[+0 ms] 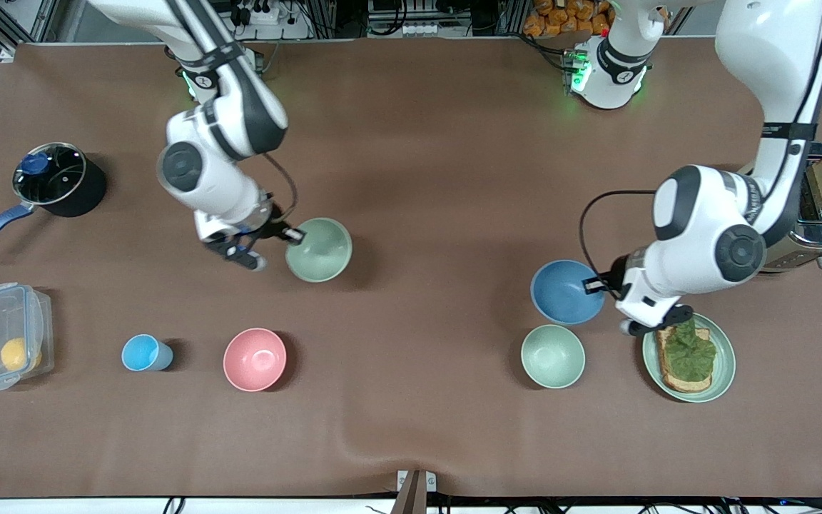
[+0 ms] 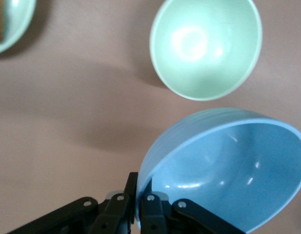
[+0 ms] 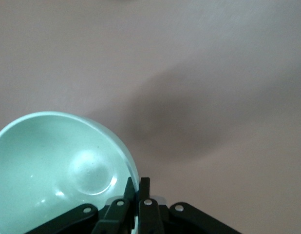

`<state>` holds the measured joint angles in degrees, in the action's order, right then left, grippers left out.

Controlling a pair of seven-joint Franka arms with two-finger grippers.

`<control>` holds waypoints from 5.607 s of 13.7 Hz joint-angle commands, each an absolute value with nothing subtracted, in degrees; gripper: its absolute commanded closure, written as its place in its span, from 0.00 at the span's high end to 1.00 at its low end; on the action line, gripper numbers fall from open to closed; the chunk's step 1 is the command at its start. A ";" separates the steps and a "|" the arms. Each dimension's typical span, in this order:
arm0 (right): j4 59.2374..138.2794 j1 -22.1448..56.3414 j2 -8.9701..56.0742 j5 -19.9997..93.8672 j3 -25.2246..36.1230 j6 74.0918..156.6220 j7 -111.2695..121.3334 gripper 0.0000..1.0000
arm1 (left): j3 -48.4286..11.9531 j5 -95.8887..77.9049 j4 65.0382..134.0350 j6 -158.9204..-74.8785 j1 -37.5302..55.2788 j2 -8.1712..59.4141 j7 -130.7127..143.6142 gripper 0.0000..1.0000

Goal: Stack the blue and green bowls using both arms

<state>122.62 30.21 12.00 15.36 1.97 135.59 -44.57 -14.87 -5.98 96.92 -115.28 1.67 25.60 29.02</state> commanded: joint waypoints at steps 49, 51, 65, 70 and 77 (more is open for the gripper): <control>122.78 30.06 27.07 51.59 2.90 141.95 -52.21 1.00 | -26.63 -10.11 93.08 -133.77 27.51 39.99 67.68 0.00; 122.78 29.45 27.07 51.59 2.90 141.86 -50.63 1.00 | -26.63 -9.93 92.99 -133.77 28.12 40.78 67.59 0.00; 122.78 29.18 26.98 51.50 2.99 141.50 -49.48 1.00 | -24.43 -9.40 88.95 -133.77 31.29 43.86 67.32 1.00; 122.00 24.01 23.92 48.45 4.38 131.08 -42.64 1.00 | -24.08 -9.32 87.28 -131.15 29.45 40.26 67.59 1.00; 110.15 22.06 23.55 33.25 13.43 107.08 -43.15 1.00 | -22.85 -0.20 86.92 -121.22 19.18 31.91 66.71 1.00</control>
<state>113.32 22.12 23.77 37.04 11.61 111.99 -43.14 -22.74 -3.65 86.03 -123.91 22.30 34.19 66.62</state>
